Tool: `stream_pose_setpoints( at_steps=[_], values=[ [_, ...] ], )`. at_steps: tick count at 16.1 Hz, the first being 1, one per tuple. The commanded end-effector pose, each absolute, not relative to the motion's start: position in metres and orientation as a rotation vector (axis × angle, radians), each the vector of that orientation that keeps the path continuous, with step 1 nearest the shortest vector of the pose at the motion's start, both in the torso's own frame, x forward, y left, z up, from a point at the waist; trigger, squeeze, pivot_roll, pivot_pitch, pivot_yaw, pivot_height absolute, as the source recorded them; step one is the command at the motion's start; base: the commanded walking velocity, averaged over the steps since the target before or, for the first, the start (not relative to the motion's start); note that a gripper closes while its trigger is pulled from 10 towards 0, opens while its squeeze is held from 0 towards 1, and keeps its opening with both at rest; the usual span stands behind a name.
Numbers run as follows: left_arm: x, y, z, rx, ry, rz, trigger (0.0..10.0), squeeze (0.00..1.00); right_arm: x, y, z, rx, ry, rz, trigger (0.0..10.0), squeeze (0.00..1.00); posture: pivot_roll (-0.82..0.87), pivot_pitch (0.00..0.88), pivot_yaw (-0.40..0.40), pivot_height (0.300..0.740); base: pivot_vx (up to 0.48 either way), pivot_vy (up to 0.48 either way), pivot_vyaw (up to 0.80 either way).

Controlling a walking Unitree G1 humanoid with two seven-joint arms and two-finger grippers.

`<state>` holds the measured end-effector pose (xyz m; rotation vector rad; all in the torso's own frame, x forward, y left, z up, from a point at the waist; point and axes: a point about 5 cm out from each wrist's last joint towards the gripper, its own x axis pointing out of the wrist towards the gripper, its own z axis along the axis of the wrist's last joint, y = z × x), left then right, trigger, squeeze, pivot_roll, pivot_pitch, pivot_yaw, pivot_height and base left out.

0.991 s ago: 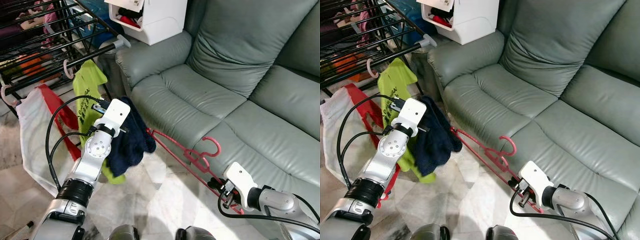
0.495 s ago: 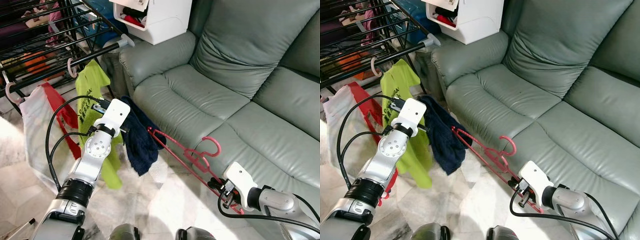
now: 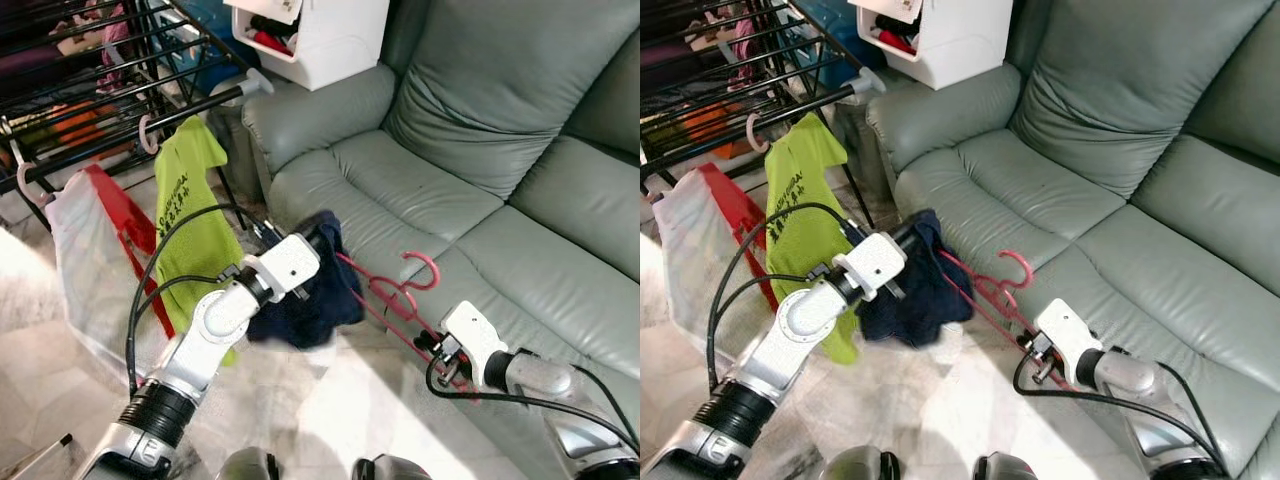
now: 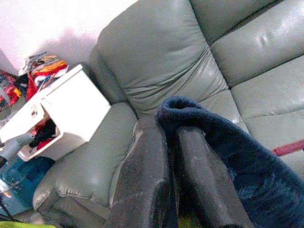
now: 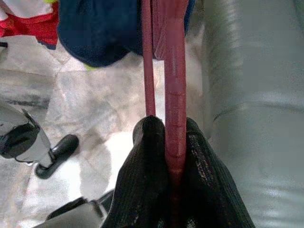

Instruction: Hang hanger

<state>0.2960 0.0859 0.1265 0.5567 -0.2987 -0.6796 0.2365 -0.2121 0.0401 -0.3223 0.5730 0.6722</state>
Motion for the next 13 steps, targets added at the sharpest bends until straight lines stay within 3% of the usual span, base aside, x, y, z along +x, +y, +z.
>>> stream_pose_setpoints(
  at_steps=[1,4,7,11,13],
  values=[
    [0.293,0.079,0.139,0.544,-0.356,-0.707,10.0,0.00,0.243,-0.213,0.041,-0.295,0.568,0.633,10.0,0.00,-0.08,0.035,0.030,0.740,0.000,0.000,0.00],
    [0.293,0.079,0.146,0.550,-0.376,-0.662,10.0,0.00,0.248,-0.210,0.032,-0.202,0.603,0.564,10.0,0.00,-0.07,0.035,0.024,0.740,0.000,0.000,0.00],
    [0.304,0.094,0.154,0.543,-0.369,-0.540,10.0,0.00,0.246,-0.224,0.020,-0.034,0.667,0.359,10.0,0.00,-0.08,0.038,0.020,0.740,0.000,0.000,0.00],
    [0.302,0.096,0.147,0.575,-0.318,-0.542,10.0,0.00,0.262,-0.242,0.034,0.194,0.554,0.118,10.0,0.00,-0.08,0.039,0.027,0.740,0.000,0.000,0.00],
    [0.296,0.093,0.136,0.588,-0.274,-0.574,10.0,0.00,0.283,-0.245,0.060,0.384,0.404,-0.014,10.0,0.00,-0.08,0.039,0.029,0.740,0.000,0.000,0.00]
  ],
)
